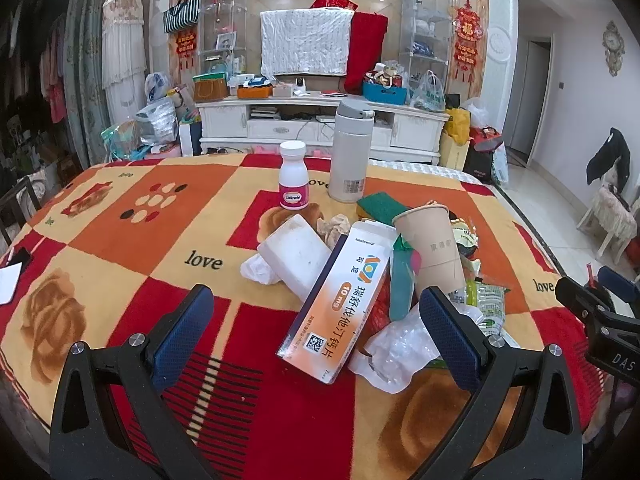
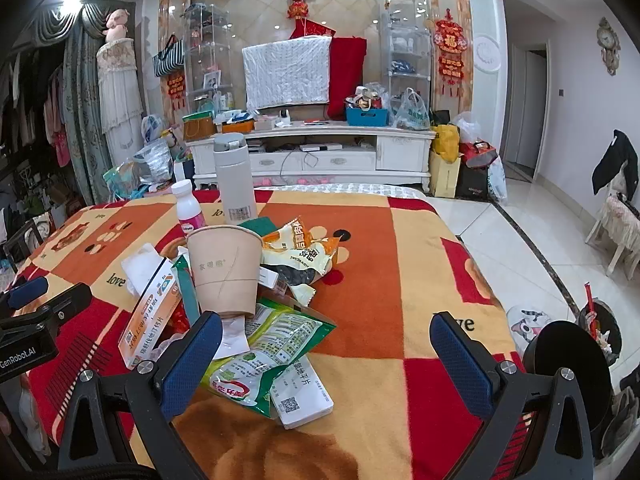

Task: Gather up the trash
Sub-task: 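Move both tools toward the cluttered trash on the table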

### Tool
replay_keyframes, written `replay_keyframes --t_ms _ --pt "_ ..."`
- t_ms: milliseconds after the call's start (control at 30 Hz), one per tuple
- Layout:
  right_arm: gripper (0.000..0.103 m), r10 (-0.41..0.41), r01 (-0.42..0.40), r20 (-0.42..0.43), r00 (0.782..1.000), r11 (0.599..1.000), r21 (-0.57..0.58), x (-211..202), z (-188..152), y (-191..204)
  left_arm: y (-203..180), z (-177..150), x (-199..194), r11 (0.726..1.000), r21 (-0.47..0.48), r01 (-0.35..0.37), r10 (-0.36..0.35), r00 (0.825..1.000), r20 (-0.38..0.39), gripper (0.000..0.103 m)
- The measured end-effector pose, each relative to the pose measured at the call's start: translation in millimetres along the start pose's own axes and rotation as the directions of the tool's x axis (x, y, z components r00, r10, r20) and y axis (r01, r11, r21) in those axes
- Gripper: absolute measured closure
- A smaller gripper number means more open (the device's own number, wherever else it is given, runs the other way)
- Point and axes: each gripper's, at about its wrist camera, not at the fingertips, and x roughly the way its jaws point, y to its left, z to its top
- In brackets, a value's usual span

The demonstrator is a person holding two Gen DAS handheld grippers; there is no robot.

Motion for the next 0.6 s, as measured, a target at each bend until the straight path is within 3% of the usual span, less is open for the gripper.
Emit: replay_keyframes --t_ms 600 --pt "0.000 -0.019 0.017 -0.062 0.998 0.999 -0.028 7 0 -3 3 -3 11 1.000 -0.011 0.027 -0.027 0.999 -0.033 0.001"
